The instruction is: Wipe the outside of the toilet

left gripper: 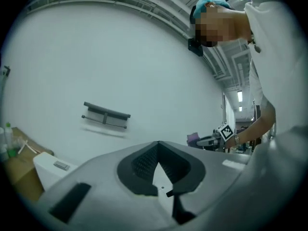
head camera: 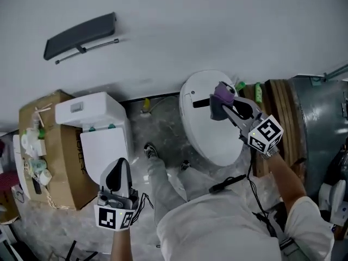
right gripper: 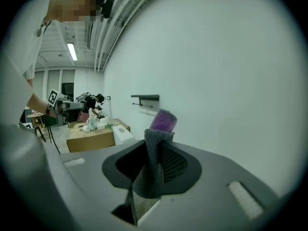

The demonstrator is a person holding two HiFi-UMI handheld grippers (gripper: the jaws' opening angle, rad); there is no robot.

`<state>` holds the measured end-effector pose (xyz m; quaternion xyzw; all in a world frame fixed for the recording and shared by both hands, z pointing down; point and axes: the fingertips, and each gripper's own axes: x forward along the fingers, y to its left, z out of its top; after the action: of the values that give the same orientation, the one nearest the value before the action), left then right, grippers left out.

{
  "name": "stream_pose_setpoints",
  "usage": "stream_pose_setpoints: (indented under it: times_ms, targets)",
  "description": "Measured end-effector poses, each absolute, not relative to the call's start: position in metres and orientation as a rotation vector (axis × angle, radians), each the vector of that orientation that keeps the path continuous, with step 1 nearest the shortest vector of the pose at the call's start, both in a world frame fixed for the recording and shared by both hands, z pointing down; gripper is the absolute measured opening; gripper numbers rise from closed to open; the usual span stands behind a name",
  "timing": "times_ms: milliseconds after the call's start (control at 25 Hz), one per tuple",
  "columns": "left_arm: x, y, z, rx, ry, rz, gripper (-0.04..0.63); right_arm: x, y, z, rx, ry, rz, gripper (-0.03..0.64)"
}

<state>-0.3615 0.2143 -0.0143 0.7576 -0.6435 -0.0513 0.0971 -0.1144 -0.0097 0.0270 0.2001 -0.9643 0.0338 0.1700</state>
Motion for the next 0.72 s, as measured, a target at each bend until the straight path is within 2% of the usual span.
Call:
stream_pose_setpoints:
  times_ms: [280, 440, 720]
  targets:
    - [-0.3, 0.299, -0.093, 2.194, -1.955, -0.047, 0.003, -0.069, 0.054, -0.103, 0.53, -2.902, 0.122, 0.091]
    - [-0.269, 0.315, -0.124, 2.233, -2.027, -0.037, 0.003, -0.066, 0.089, -0.14, 0.506, -2.97, 0.172, 0.091]
    - [-0.298, 0.341, -0.165, 2.047, -2.232, -0.313, 0.003, -0.093, 0.144, -0.151, 0.532, -3.052, 0.405, 0.091]
